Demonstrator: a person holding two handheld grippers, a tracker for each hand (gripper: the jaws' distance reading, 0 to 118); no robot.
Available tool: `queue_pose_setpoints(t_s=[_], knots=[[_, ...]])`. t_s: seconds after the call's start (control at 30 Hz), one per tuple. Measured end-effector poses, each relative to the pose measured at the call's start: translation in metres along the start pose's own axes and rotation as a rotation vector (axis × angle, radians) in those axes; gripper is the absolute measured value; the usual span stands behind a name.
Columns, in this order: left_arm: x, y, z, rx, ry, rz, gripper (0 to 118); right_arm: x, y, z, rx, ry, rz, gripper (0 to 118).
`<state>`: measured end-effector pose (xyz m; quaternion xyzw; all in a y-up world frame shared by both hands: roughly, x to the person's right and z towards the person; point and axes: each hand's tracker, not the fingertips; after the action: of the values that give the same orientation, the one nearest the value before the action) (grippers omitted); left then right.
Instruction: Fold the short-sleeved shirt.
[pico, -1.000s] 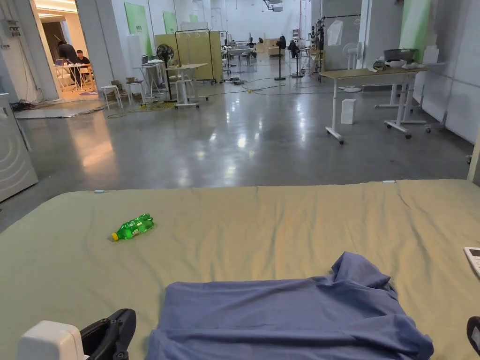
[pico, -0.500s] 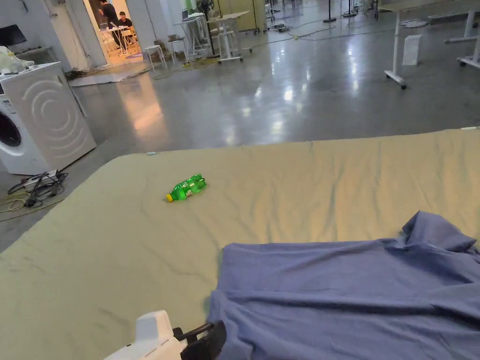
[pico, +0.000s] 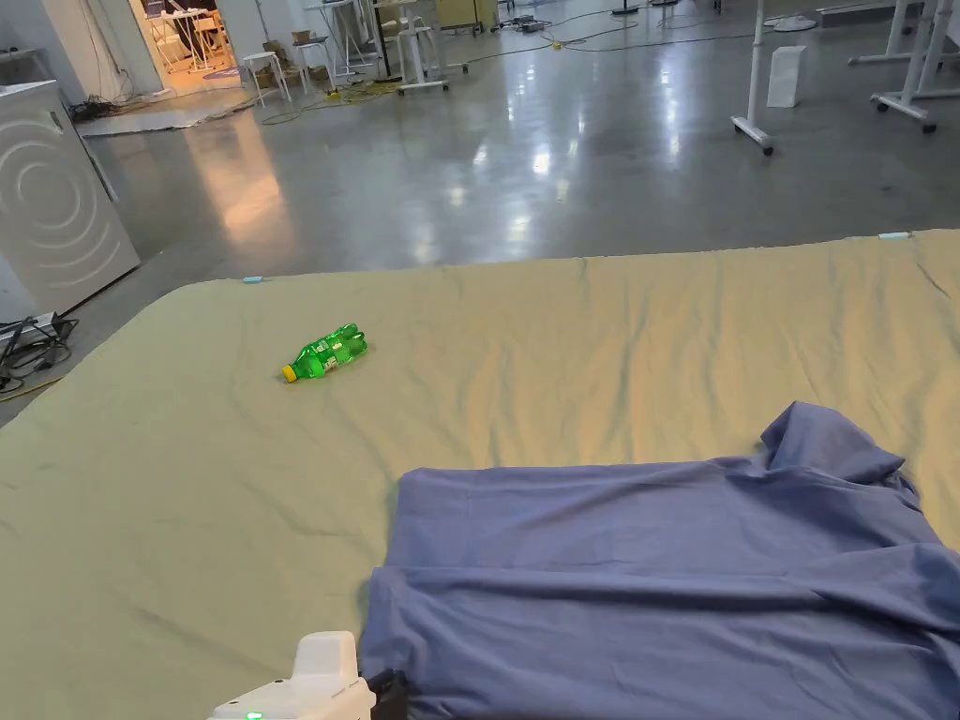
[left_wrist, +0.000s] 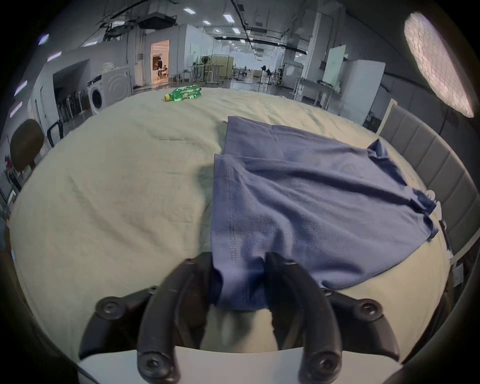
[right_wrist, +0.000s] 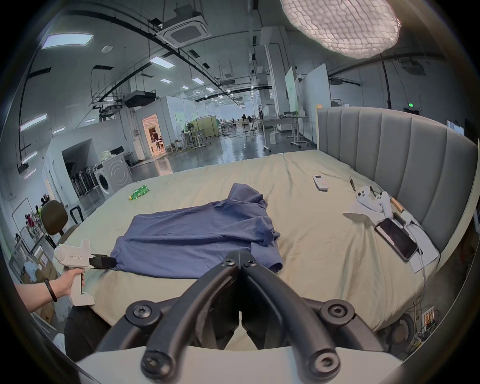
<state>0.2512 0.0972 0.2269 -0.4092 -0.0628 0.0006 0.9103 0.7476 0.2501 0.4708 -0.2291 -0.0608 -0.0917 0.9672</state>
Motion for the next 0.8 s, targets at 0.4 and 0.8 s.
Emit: queue_pose_setpoints(t_s=[0.4,0.8], knots=[[0.006,0.015,-0.014,-0.102,0.010,-0.071,21,0.035,-0.018,-0.144,-0.214,-0.035,-0.111,74],[-0.006,0.018,-0.018,-0.100,-0.028,-0.063,13,0.051,-0.047,-0.215,-0.308,-0.147,-0.108,10]])
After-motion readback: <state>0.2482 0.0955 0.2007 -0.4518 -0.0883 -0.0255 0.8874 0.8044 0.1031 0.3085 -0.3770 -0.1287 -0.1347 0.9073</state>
